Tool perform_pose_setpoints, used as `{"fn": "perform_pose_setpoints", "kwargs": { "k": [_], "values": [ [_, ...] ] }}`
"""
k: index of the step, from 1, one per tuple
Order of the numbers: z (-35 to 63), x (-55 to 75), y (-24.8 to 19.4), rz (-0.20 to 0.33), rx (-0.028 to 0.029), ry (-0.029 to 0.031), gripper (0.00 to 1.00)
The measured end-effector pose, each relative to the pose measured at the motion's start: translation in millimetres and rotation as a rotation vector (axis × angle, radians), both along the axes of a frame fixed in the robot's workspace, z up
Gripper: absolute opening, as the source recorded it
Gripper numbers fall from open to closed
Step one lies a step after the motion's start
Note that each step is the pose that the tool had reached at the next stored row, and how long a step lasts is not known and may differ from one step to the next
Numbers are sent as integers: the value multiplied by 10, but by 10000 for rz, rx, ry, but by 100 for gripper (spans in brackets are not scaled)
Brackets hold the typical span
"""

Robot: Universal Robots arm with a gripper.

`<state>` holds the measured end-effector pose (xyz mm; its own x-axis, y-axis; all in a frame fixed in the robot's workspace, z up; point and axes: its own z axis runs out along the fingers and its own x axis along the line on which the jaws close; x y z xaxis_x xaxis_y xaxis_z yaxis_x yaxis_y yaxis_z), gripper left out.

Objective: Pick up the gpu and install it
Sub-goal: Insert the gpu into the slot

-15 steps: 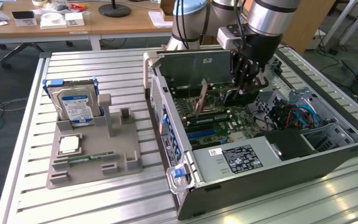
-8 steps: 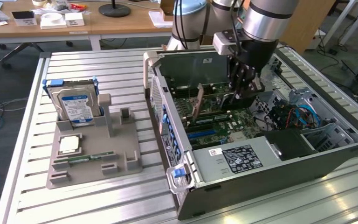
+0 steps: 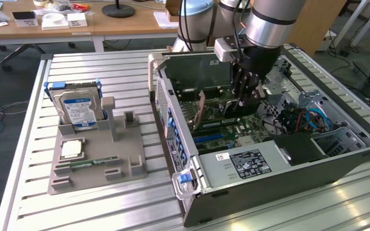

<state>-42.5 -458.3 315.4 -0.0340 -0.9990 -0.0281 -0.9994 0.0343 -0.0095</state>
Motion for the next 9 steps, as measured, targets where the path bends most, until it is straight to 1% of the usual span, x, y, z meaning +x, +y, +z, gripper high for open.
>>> {"fn": "perform_pose_setpoints", "kwargs": {
  "k": [6, 9],
  "values": [
    [-3, -3, -3, 1, -1, 1, 27],
    [-25, -34, -2, 0, 0, 1, 27]
  ]
}}
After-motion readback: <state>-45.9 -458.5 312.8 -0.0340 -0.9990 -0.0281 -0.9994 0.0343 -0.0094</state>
